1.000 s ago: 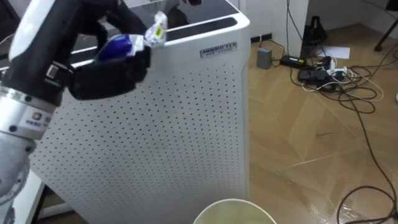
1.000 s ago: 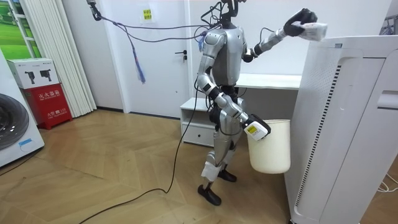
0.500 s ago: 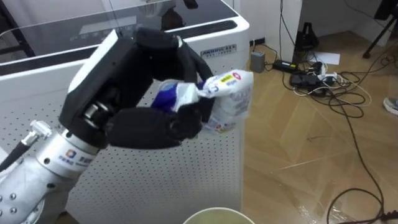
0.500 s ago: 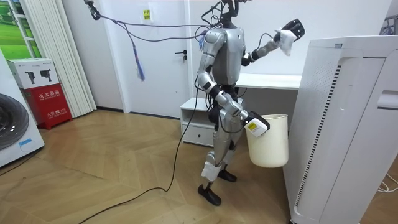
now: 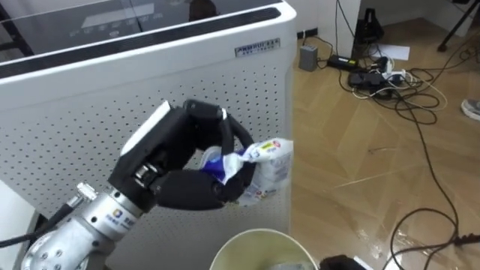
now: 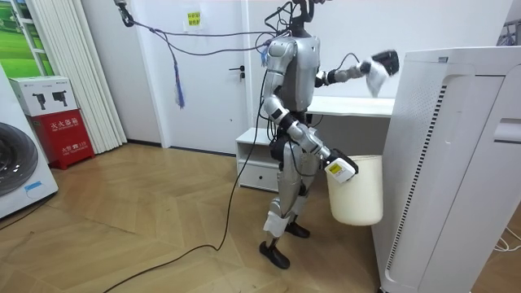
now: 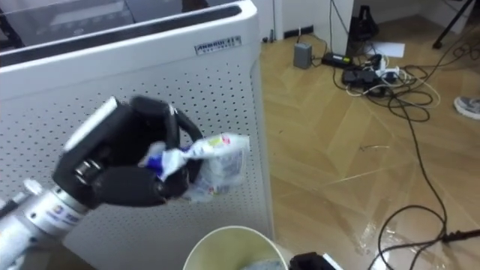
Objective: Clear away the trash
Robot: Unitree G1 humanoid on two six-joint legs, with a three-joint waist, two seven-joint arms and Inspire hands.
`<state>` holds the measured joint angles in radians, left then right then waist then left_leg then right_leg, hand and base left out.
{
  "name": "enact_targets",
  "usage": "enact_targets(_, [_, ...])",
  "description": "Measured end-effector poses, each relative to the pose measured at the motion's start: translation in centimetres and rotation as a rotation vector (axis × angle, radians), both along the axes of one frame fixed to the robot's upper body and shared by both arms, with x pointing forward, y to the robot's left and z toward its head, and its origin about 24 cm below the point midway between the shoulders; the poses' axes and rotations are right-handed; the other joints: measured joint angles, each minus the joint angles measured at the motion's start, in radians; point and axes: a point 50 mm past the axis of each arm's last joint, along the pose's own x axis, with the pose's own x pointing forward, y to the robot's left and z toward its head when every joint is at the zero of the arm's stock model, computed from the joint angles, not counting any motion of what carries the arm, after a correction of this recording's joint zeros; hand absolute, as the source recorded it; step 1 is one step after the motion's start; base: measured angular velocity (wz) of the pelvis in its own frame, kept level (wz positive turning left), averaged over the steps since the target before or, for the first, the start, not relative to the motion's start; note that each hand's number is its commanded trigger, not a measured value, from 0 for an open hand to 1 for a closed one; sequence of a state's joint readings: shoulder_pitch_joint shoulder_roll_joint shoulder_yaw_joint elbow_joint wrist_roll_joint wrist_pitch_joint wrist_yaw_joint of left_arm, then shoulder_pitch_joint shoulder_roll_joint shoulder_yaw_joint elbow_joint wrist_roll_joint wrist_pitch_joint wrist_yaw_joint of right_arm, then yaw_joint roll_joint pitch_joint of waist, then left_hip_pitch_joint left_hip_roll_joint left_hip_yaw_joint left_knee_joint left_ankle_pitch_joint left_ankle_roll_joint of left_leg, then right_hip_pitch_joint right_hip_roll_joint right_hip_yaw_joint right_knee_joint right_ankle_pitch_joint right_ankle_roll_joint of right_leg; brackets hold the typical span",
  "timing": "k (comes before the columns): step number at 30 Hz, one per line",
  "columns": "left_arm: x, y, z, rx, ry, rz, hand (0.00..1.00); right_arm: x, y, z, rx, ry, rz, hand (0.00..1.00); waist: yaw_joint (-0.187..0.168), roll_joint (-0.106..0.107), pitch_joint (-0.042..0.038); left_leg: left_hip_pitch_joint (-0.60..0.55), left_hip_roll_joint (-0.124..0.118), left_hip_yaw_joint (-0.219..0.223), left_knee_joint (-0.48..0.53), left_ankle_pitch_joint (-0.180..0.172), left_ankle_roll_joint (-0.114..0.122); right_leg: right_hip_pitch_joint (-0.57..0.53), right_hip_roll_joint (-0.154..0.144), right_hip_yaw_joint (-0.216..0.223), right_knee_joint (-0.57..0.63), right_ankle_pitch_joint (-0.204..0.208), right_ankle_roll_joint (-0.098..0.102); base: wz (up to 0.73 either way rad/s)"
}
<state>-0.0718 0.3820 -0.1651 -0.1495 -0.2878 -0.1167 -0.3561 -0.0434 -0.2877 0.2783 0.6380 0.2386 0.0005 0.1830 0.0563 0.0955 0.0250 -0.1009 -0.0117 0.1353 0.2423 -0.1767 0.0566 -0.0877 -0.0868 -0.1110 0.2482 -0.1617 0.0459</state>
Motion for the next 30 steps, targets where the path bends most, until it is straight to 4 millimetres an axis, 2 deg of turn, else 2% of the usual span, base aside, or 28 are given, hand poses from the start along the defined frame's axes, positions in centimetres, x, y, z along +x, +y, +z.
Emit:
enact_targets(3, [0.5,-0.6,-1.6,0.014,0.053,0.011,1.00,0.6,0.0,0.2,-0.010,-0.014,0.014,1.00,-0.001,-0.007,0.0070,-0.071,0.002,-0.005,0.030,0.000,0.000,-0.066,-0.001,-0.002,0.024,0.000,-0.001,0.04])
enact_targets(8, [0.6,-1.5,-4.4,0.037,0.159,0.013,1.00,1.2,0.7,-0.3,0.005,0.002,0.008,1.00,-0.022,-0.012,0.0108,-0.131,-0.001,-0.003,0.035,0.009,0.005,-0.135,-0.007,-0.002,0.050,0.000,-0.001,0.00])
enact_targets(12, [1.0,-1.8,-6.5,0.029,0.242,0.024,1.00,2.1,1.7,-0.1,0.025,-0.015,0.016,1.00,-0.023,-0.035,0.0251,-0.176,0.001,0.015,0.041,0.014,0.006,-0.203,-0.012,-0.003,0.083,0.001,-0.004,-0.12])
enact_targets(13, [1.1,-1.7,-7.2,0.034,0.273,0.029,1.00,2.2,1.8,0.0,0.028,-0.021,0.017,1.00,-0.026,-0.039,0.0261,-0.192,0.002,0.016,0.048,0.014,0.007,-0.217,-0.012,-0.004,0.084,0.003,-0.007,-0.08])
enact_targets(21, [0.6,-2.8,-10.8,0.067,0.425,0.009,1.00,3.6,2.2,0.3,0.026,-0.028,0.016,1.00,-0.024,-0.054,0.0254,-0.277,0.004,0.017,0.083,0.015,0.008,-0.303,-0.014,-0.004,0.119,0.006,-0.010,0.00])
enact_targets(25, [0.3,-3.0,-11.7,0.083,0.462,-0.004,1.00,4.6,2.7,1.0,0.030,-0.053,0.022,1.00,-0.024,-0.057,0.0251,-0.311,0.007,0.023,0.096,0.017,0.010,-0.341,-0.015,-0.002,0.138,0.007,-0.013,-0.04])
enact_targets(28, [0.2,-3.0,-11.9,0.087,0.471,-0.012,1.00,4.6,2.7,1.0,0.035,-0.052,0.016,1.00,-0.023,-0.063,0.0240,-0.317,0.007,0.025,0.099,0.018,0.011,-0.352,-0.017,-0.003,0.149,0.008,-0.013,0.00])
enact_targets(29, [0.2,-3.0,-11.9,0.087,0.471,-0.013,0.86,4.6,2.7,1.0,0.036,-0.052,0.015,1.00,-0.023,-0.063,0.0238,-0.317,0.007,0.025,0.100,0.018,0.011,-0.353,-0.016,-0.003,0.149,0.008,-0.013,0.00])
enact_targets(30, [0.2,-3.1,-11.9,0.087,0.472,-0.018,0.38,4.6,2.7,1.0,0.036,-0.053,0.015,1.00,-0.024,-0.065,0.0233,-0.319,0.008,0.026,0.102,0.018,0.011,-0.353,-0.016,-0.003,0.149,0.008,-0.014,0.00])
